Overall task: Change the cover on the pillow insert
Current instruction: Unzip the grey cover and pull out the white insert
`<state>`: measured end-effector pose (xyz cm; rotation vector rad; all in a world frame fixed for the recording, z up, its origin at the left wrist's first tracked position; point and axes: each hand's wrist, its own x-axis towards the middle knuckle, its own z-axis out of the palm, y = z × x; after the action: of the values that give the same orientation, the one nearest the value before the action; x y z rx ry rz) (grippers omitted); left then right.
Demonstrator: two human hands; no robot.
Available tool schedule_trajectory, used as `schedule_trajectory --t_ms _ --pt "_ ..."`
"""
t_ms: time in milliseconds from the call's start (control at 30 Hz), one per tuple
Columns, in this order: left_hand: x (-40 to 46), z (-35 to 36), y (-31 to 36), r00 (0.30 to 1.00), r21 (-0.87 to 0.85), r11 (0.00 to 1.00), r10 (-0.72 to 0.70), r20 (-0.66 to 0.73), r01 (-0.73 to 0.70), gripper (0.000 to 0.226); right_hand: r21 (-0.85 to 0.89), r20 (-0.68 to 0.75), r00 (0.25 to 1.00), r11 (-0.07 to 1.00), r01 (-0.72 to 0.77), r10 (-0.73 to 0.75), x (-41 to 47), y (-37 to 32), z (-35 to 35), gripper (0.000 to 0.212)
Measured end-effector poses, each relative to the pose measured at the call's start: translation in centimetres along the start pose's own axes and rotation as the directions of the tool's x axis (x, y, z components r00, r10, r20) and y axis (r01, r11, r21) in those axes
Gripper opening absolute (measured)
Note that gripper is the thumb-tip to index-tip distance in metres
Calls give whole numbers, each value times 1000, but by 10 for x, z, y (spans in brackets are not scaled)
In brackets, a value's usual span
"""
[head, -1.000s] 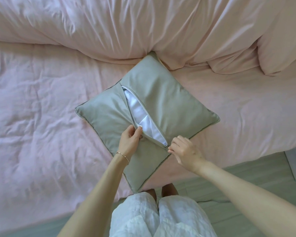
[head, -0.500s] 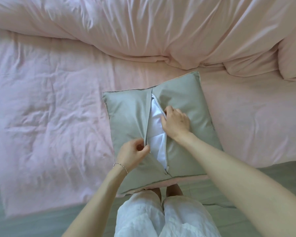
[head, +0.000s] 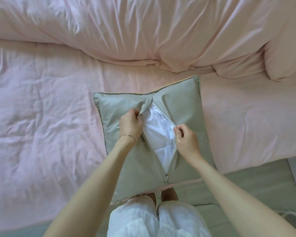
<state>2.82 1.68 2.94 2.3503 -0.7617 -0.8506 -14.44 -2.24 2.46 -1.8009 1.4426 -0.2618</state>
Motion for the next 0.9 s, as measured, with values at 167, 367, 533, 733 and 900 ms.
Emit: schedule_trajectory --t_ms 167,367,533,733,900 --pt "-2 -22 -24 863 -626 624 -172 474 468 19 -169 -8 975 961 -220 222 10 15 -11 21" --pt "-15 -22 -34 867 -641 618 -142 478 455 25 -277 -118 924 906 321 -364 0 -13 9 27" --pt "-22 -21 -41 902 -651 648 -140 408 395 30 -619 225 742 495 610 -632 16 -36 30 47" --pt "-22 -24 -38 966 -568 790 -117 229 231 32 -718 405 684 251 649 -607 25 -45 43 32" --pt "-13 -27 -38 976 -421 895 -202 -86 148 30 -499 371 529 316 807 -763 12 -49 23 27"
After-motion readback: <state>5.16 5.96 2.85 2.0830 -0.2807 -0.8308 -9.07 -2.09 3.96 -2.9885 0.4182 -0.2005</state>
